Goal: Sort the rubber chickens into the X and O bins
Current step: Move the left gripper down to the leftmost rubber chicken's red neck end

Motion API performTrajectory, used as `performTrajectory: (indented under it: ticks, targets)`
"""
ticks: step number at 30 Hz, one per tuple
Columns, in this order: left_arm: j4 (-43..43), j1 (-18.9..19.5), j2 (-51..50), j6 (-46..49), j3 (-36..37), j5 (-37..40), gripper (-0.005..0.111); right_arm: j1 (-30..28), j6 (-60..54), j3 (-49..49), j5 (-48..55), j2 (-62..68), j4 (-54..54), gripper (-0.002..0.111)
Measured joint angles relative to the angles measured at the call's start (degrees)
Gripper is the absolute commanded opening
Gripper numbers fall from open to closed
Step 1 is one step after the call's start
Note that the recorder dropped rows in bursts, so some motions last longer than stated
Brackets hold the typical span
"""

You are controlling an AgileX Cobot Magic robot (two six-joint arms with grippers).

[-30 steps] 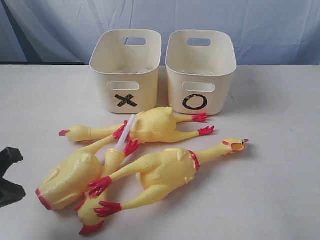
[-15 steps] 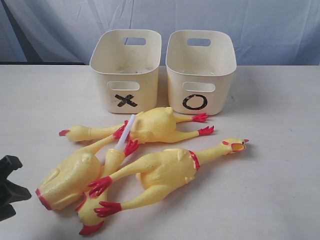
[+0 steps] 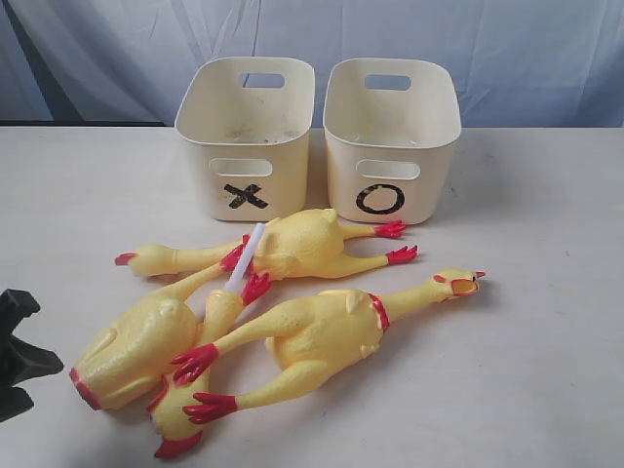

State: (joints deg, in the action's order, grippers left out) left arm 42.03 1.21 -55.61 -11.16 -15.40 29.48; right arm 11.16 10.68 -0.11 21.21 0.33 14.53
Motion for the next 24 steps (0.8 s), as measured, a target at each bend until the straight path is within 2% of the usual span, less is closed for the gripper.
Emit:
performTrajectory:
  ticks: [10, 24]
  targets:
    - [2.8, 0.0, 0.0, 0.0, 2.9, -2.6, 0.043, 0.0, 0.0, 0.0, 0.0, 0.0, 0.0, -0.001]
    - [6.1, 0.0, -1.3, 1.6, 3.1, -3.8, 0.043, 0.0, 0.0, 0.0, 0.0, 0.0, 0.0, -0.001]
